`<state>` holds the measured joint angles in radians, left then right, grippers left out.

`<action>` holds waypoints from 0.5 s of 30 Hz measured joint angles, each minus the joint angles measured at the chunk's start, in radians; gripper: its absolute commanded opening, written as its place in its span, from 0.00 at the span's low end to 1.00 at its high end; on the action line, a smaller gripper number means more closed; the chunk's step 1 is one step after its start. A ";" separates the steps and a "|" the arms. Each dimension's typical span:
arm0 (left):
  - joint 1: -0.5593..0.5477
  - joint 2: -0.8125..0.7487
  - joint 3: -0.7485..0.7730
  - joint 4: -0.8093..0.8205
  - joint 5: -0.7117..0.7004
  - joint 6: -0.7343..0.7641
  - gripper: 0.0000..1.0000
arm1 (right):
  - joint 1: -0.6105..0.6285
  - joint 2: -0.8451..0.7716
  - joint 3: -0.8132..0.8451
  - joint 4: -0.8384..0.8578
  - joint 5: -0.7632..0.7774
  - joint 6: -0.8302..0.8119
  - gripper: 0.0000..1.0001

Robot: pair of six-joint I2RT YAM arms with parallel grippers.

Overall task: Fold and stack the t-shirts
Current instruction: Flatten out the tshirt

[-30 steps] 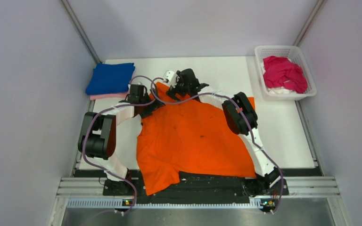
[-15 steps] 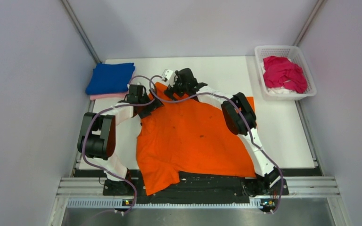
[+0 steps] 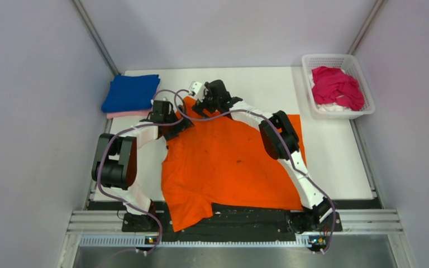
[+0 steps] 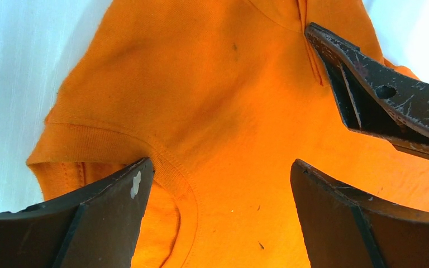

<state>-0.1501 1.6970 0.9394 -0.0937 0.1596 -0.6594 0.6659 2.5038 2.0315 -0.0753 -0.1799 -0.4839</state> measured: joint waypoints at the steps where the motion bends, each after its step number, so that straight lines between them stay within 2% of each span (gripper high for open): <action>1: 0.001 0.000 0.000 -0.001 -0.001 0.001 0.98 | 0.001 0.002 0.005 -0.005 0.005 -0.010 0.99; 6: 0.007 0.000 0.000 -0.003 0.000 0.001 0.98 | 0.003 0.010 0.029 -0.029 0.011 -0.037 0.99; 15: 0.028 -0.004 -0.001 -0.011 -0.011 0.005 0.98 | -0.011 0.087 0.159 -0.034 0.143 -0.016 0.99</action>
<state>-0.1223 1.6928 0.9382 -0.1047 0.1482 -0.6548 0.6544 2.5904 2.1906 -0.1093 -0.0372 -0.4995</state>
